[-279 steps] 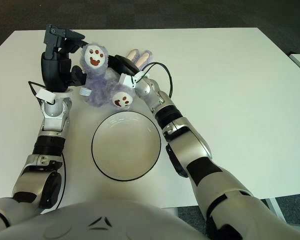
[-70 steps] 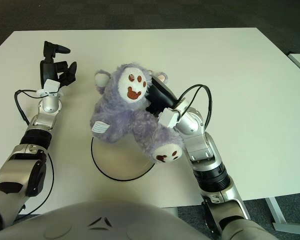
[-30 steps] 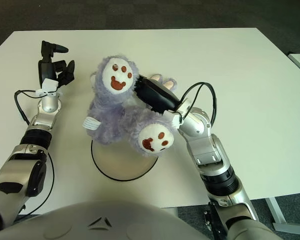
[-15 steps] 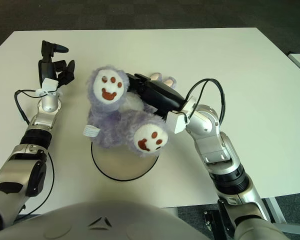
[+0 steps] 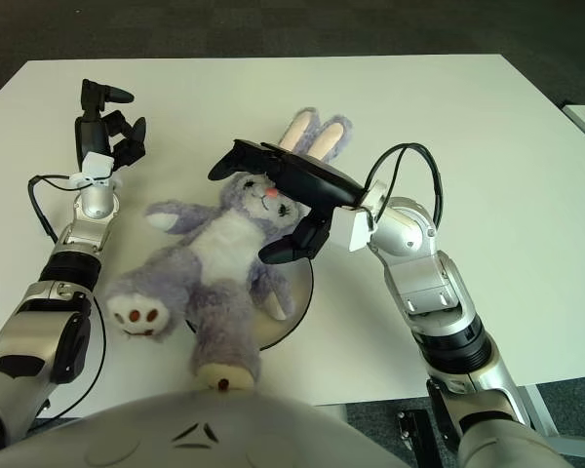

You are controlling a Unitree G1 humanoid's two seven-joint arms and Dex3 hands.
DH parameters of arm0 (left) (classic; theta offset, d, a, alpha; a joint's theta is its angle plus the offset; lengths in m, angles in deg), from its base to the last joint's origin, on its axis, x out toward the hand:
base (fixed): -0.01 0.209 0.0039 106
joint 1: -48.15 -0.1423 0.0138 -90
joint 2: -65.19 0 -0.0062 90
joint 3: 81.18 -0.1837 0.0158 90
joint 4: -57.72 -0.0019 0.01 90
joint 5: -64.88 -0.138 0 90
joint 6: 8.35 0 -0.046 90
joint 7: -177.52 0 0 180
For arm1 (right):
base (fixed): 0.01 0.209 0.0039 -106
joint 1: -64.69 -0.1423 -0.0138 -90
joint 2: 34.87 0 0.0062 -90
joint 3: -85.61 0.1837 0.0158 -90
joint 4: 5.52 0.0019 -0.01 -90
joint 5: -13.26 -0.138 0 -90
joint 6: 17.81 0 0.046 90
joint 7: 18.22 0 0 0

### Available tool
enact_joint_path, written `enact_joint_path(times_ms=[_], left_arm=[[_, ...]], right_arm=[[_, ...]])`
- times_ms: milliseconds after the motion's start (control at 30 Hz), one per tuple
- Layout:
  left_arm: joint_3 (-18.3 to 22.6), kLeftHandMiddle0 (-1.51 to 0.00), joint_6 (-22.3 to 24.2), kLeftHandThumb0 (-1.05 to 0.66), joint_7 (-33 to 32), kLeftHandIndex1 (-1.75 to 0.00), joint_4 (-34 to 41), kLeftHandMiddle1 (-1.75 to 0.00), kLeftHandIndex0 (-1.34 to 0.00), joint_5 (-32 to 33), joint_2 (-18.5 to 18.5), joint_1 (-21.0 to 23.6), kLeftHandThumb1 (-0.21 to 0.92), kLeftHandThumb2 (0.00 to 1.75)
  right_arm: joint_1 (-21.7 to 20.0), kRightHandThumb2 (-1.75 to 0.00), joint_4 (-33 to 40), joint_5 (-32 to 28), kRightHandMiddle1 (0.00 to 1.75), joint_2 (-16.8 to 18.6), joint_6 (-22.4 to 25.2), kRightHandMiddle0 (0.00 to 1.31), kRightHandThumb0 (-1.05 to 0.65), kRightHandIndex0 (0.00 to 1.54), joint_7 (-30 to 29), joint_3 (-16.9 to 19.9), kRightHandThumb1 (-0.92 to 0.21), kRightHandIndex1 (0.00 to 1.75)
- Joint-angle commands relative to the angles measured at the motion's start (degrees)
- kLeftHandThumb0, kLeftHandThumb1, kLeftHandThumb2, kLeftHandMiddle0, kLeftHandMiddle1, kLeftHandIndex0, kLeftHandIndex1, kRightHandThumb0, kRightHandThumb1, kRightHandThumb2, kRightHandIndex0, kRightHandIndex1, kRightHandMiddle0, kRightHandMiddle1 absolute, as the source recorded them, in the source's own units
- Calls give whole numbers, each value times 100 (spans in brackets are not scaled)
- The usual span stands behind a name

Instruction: Put the doll into the plate.

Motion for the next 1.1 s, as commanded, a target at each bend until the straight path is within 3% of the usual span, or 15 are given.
enact_joint_path(times_ms=[0,133,333,800,967,1067], left_arm=[[-7,-28,97,-2,-85,-171,79,-165,-12,-79,26,38,89,55],[-23,-21,168,-1,-82,-167,119,-166,-16,-113,38,30,92,51],[-49,-20,215,-1,-175,-166,78,-166,-18,-241,54,53,92,49],[-112,-22,2,0,-501,-164,-184,-164,-20,-415,96,158,91,49],[-97,-24,-126,0,-382,-169,-245,-169,-22,-268,74,166,78,71],[-82,-25,-221,0,-283,-170,-255,-170,-23,-150,50,155,75,77]], right_arm=[[-86,-124,92,-15,77,-105,57,0,-10,0,13,83,-17,56],[-125,-109,42,12,65,-140,-82,0,-34,3,3,103,-27,48],[-103,-100,7,-419,66,-147,-65,0,-48,8,57,389,-33,45],[-31,-91,-9,-806,76,-126,253,0,-58,11,-70,717,-39,46],[34,-91,-131,-764,87,0,201,0,-59,10,-370,877,-39,49],[49,-91,-227,-282,92,-17,6,0,-60,8,-727,911,-39,50]])
